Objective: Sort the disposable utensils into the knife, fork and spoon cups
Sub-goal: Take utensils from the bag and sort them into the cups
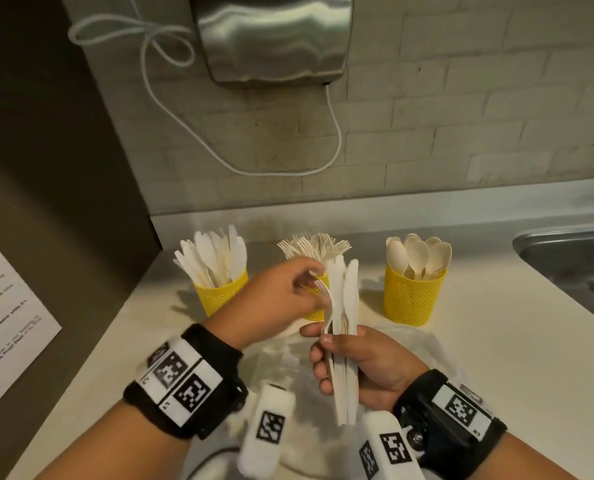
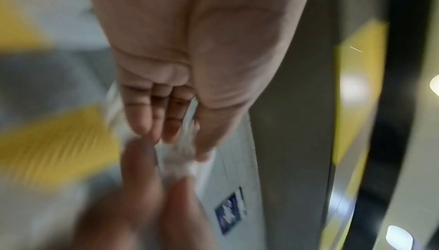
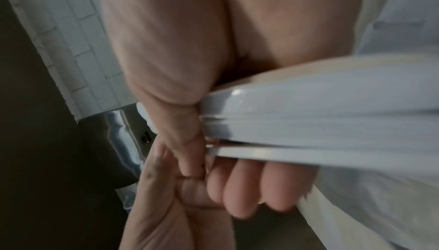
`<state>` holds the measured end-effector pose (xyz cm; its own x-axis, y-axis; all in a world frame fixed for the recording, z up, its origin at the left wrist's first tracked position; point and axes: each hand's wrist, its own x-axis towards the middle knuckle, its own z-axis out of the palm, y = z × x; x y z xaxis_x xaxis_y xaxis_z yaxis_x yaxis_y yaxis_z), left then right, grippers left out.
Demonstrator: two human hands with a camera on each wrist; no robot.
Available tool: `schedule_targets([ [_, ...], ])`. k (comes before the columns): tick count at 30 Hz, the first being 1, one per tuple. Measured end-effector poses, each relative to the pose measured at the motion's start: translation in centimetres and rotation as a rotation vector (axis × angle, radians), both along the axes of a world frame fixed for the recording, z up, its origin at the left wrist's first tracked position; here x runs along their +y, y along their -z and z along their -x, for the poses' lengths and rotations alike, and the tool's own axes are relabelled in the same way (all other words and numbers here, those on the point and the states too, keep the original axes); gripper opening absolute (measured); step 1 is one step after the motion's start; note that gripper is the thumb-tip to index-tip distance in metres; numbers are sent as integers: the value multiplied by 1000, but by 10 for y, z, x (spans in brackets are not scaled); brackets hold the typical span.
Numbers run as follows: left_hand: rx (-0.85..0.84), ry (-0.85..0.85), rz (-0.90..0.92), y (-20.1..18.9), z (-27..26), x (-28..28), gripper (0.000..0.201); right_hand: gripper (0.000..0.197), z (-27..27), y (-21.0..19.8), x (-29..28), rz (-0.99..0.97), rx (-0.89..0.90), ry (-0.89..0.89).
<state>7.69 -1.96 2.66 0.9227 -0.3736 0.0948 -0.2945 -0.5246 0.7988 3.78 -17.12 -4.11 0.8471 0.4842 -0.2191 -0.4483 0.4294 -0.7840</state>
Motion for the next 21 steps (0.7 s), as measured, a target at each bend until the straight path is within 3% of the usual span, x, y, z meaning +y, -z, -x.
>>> schedule_targets([
  [2, 115, 38, 110, 7, 4, -9, 22, 21, -1, 1, -2, 9, 3, -28],
  [4, 52, -60, 183, 3, -4, -5, 14, 16, -1, 1, -6, 30, 19, 11],
  [7, -169, -258, 371, -17, -25, 7, 22, 7, -4, 4, -16, 88, 22, 216],
  [10, -444, -375, 481, -41, -47, 11, 31, 12, -7, 6, -22, 122, 19, 386],
  [14, -671, -364, 319, -45, -68, -2, 22, 15, -5, 2, -26, 156, 0, 421],
  [21, -651, -297, 37, -14, -87, -32, 13, 18, 3, -6, -30, 159, 15, 404],
])
